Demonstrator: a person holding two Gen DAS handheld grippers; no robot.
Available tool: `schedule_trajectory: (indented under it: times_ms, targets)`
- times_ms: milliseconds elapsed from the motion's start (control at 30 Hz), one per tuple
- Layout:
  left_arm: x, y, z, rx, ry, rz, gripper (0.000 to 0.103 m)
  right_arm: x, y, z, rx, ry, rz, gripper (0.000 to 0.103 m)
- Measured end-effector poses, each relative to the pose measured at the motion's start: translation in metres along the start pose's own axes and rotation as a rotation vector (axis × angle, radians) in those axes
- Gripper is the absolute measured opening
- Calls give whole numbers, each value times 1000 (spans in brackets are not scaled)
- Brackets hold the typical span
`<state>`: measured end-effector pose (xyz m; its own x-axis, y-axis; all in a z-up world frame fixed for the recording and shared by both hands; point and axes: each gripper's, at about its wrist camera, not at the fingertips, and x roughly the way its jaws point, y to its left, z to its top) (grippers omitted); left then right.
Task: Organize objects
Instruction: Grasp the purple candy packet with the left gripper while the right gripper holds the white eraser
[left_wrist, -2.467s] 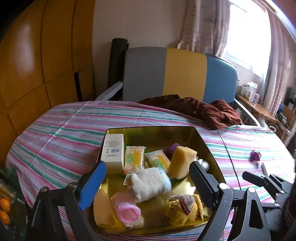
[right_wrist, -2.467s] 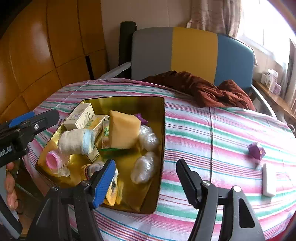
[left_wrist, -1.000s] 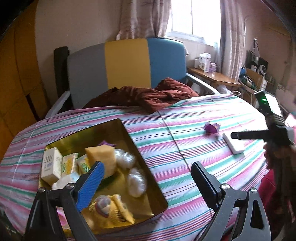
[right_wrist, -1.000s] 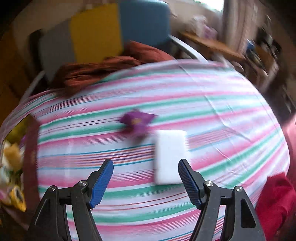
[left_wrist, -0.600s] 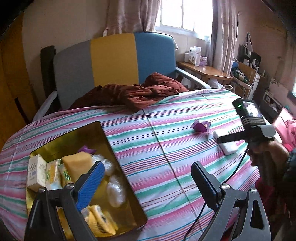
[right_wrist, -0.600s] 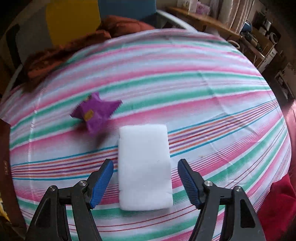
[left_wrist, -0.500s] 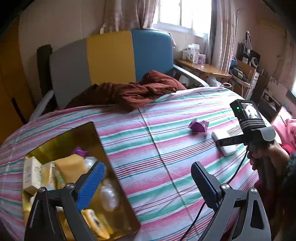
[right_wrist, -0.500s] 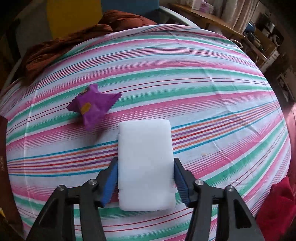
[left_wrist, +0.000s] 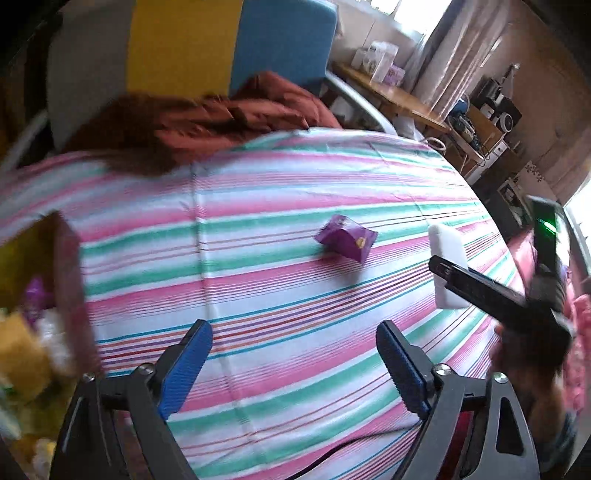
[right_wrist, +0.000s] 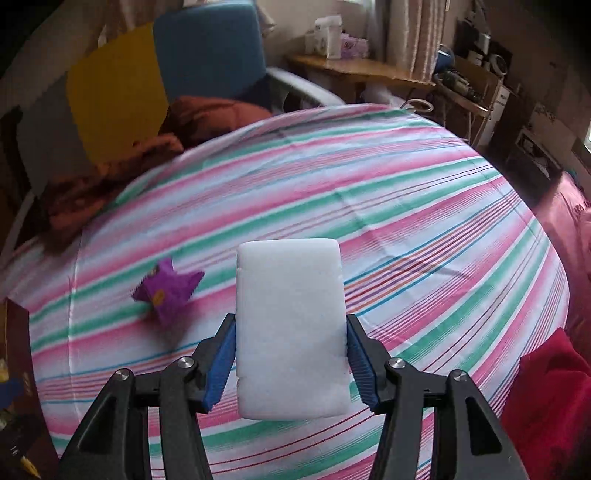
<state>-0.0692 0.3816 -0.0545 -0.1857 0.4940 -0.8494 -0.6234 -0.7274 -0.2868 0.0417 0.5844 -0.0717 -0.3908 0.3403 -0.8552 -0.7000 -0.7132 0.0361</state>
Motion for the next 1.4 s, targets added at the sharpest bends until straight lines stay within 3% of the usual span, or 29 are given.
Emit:
schedule_trajectory:
  times_ms: [100, 333, 600, 667, 767, 867, 1067, 1200, 1400]
  targets:
    - [30, -3, 17, -88, 79, -62, 71, -3, -2, 1, 29, -3, 32, 57]
    - [79, -17, 49, -272, 145, -152, 66, -6, -10, 1, 69, -17, 76, 57]
    - [127, -22, 77, -391, 189, -103, 66, -8, -14, 2, 96, -26, 121, 57]
    - [128, -30, 80, -344, 174, -65, 65, -7, -14, 3, 97, -23, 124, 57]
    - [128, -39, 80, -237, 165, -14, 39, -7, -14, 3, 97, -24, 131, 57]
    - [124, -39, 75, -128, 147, -2, 37, -7, -12, 2, 87, -24, 142, 57]
    - [104, -40, 45, 107, 78, 94, 33, -3, -5, 1, 51, -3, 155, 57]
    - [85, -32, 19, 167, 44, 120, 32, 1, 6, -2, -2, 20, 179, 57]
    - [58, -22, -9, 159, -6, 127, 31, -3, 35, -10, -146, 17, 232, 57]
